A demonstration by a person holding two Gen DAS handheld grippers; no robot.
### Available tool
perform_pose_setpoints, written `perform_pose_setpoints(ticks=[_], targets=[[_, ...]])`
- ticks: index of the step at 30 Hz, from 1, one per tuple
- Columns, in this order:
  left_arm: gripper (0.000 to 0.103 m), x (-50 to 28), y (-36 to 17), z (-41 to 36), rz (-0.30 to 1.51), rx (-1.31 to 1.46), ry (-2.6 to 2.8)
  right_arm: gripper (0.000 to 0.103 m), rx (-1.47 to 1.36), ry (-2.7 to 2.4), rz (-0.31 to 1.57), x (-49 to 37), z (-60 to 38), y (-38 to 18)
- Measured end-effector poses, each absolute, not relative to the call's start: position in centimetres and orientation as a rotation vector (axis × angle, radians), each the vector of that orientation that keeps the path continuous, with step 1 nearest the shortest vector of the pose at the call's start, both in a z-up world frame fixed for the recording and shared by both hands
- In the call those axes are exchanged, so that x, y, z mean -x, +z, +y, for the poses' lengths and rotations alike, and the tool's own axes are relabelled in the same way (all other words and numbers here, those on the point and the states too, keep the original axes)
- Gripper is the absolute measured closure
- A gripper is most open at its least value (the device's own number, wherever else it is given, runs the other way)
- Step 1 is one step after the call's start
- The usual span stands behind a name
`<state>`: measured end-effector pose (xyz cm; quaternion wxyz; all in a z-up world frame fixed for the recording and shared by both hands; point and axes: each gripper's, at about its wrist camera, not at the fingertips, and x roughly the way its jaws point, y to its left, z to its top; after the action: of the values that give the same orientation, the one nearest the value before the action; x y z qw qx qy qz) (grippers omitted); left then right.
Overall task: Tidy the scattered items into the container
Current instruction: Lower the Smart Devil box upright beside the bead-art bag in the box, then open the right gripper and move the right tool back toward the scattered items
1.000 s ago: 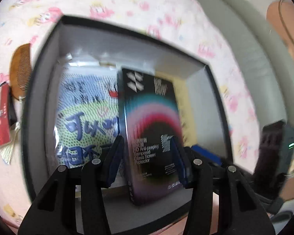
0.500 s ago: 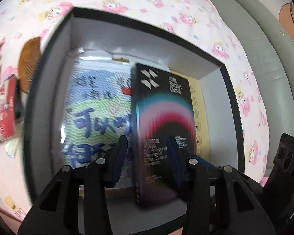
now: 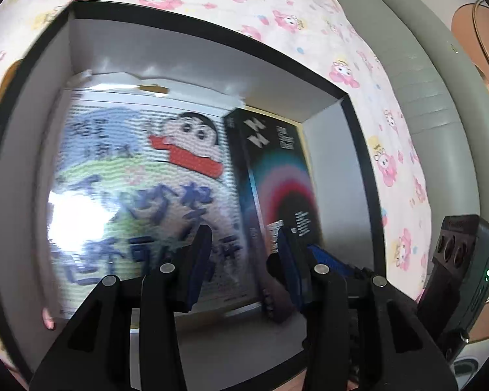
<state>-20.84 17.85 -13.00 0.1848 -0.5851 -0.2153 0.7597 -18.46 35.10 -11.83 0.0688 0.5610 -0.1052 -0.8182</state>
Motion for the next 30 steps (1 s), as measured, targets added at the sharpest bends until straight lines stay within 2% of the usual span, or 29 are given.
perform_pose_setpoints(ticks=[4,10,19,22,27,30], targets=[[0.061,20.9,-12.9,16.5,-0.633,1.651,2.159,0.056,-1.649,-2.425,-0.319,18.6,34.1,-11.3],[0.061,20.8,-13.1,15.9,-0.559,1.695,2.218,0.050,-1.597,-2.408,-0.153,18.8,30.9,-11.4],[0.061,20.7,-13.0,16.0,-0.532,1.686,2.228,0.049,-1.680,-2.542,0.153,18.8,29.8,-12.3],[0.061,20.8,-13.1,16.0,-0.536,1.689,2.223,0.044,-1.722,-2.568,0.140,19.1,30.6,-12.5],[0.061,20.6,-13.2,15.8,-0.534,1.687,2.221,0.044,-1.803,-2.614,0.162,19.2,31.8,-13.1],[0.061,20.6,-13.0,15.7,-0.521,1.679,2.216,0.045,-1.746,-2.584,0.030,18.8,32.2,-12.2]])
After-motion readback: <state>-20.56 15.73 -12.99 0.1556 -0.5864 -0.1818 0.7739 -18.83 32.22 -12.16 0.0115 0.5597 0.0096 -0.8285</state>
